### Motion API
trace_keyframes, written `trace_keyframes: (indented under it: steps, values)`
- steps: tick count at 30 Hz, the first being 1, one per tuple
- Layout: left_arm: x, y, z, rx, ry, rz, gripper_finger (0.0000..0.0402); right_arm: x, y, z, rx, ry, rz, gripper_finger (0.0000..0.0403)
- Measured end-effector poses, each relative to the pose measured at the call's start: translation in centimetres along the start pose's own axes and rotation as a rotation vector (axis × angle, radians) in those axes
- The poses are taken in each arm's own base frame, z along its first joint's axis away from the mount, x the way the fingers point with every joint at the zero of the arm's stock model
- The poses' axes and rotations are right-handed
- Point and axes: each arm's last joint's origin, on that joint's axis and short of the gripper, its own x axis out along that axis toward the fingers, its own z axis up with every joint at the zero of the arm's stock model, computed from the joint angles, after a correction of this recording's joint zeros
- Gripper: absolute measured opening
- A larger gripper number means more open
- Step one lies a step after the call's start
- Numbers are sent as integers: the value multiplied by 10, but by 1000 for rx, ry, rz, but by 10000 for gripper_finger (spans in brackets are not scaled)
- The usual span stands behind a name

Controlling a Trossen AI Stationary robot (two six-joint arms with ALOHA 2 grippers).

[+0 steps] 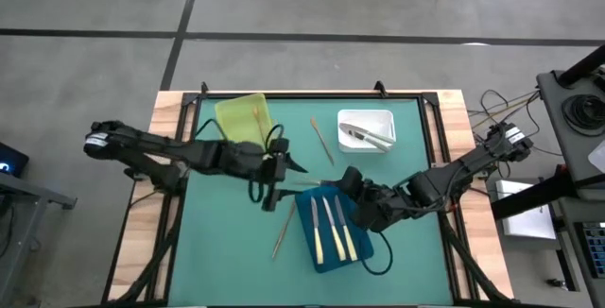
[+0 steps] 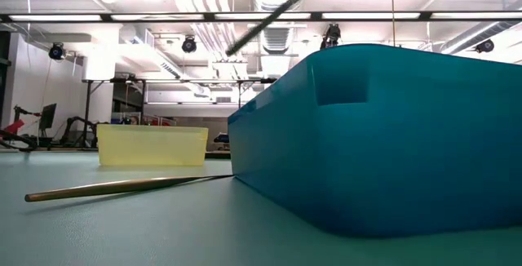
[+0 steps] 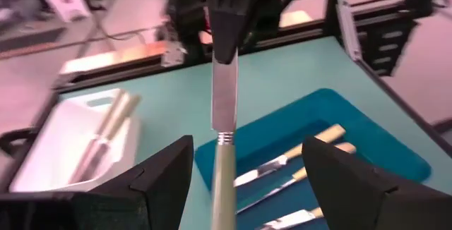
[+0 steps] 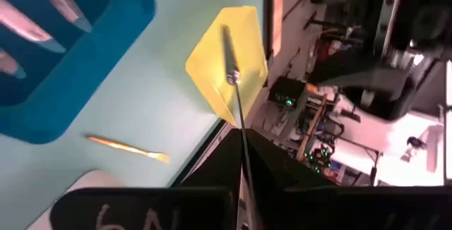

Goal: Sort silverware by color (type)
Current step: Put the green knife into the white bin

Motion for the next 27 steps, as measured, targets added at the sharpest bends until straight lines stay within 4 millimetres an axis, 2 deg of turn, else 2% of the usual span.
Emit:
trace_keyframes:
  steps: [5, 9, 15, 22, 27]
  values:
    - [11, 22, -10, -5, 9, -116, 247, 1, 1, 1, -70, -19, 13, 8]
    - [20, 31, -16, -10, -8, -271, 247, 1, -1, 2, -129, -27, 0, 8]
    - [30, 39, -25, -41, 23, -277, 247, 1, -4, 4, -214, -40, -31, 8]
    - [30, 44, -27, -44, 22, -279, 247, 1, -5, 4, -265, -42, -39, 8]
    - [33, 43, -28, -49, 11, -340, 247, 1, -5, 5, -282, -42, -41, 8]
